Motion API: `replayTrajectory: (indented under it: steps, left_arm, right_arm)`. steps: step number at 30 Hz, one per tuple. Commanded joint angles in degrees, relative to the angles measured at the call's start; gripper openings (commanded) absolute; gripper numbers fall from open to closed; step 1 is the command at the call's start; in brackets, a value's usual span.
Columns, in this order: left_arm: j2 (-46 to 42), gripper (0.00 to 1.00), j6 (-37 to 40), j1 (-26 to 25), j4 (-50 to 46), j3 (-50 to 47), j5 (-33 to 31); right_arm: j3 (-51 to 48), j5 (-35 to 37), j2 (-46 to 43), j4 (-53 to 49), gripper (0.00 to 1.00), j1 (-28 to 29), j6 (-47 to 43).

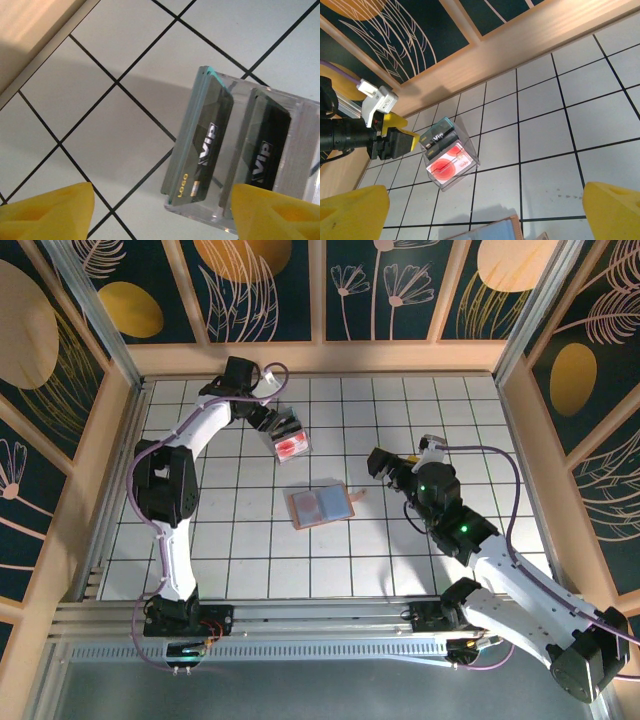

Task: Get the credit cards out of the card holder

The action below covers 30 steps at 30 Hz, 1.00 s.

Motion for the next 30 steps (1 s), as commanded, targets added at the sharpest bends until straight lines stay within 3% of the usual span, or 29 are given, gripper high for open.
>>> replayTrajectory:
  steps: [1,13,19,26,30]
  left_arm:
    - [2.21,0.74,0.54,0.13,-2.27,2.39,-2.14]
    - [8.46,0.72,0.87,0.11,-5.27,8.93,-2.87]
    - [9.04,0.52,0.9,0.13,-5.72,10.15,-3.07]
    - [7.43,0.42,0.39,0.13,-5.35,9.5,-2.41]
    - [6.17,0.25,0.37,0.12,-3.84,8.01,-2.59]
  right_arm:
    - [0.9,0.66,0.05,1.76,0.99,0.5,-0.67]
    - [1.49,1.02,0.15,1.03,0.99,0.53,-0.87]
    - [1.24,1.48,-0.12,0.93,0.99,0.54,-0.59]
    - [0.95,1.22,0.0,1.32,0.99,0.61,-0.41]
    - [0.9,1.13,-0.15,1.34,0.99,0.64,-0.32]
